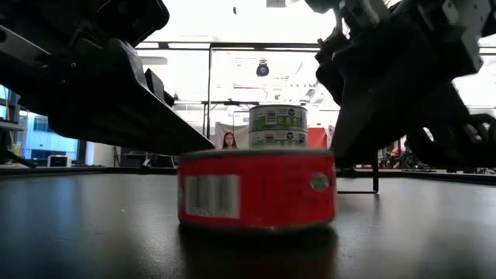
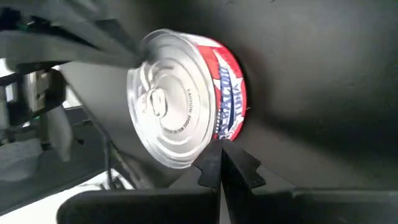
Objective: Stack canned seafood by type on shelf
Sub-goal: Put the red tuna can on the shelf
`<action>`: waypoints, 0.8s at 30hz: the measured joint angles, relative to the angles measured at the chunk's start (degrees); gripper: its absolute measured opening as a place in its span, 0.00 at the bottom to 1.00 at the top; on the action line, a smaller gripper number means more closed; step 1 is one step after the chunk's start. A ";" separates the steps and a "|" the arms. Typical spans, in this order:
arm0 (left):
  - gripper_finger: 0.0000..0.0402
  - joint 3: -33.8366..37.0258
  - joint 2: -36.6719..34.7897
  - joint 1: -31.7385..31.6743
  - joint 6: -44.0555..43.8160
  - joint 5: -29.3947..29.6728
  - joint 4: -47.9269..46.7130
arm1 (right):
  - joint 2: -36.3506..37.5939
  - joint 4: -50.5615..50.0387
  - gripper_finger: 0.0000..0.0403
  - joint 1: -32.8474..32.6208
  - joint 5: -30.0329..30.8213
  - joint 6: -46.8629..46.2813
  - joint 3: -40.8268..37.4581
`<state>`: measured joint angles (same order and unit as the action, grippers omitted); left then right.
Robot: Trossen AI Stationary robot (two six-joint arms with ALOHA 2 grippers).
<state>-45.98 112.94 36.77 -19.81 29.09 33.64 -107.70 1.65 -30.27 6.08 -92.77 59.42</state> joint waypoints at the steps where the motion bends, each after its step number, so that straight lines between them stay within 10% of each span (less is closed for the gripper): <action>1: 0.00 0.00 0.41 0.00 -0.39 0.11 0.08 | 0.00 0.88 0.00 -0.10 0.28 0.02 0.07; 17: 0.00 0.28 -0.41 0.48 -0.24 0.48 -3.23 | 0.12 3.14 0.00 1.04 3.14 9.36 7.59; 24: 0.00 0.35 -7.97 3.00 -4.75 3.04 -22.07 | 4.24 -3.28 0.00 2.13 1.42 23.48 10.91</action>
<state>-45.62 104.98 39.78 -24.56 32.14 11.57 -103.46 -1.63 -28.14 7.50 -69.28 70.32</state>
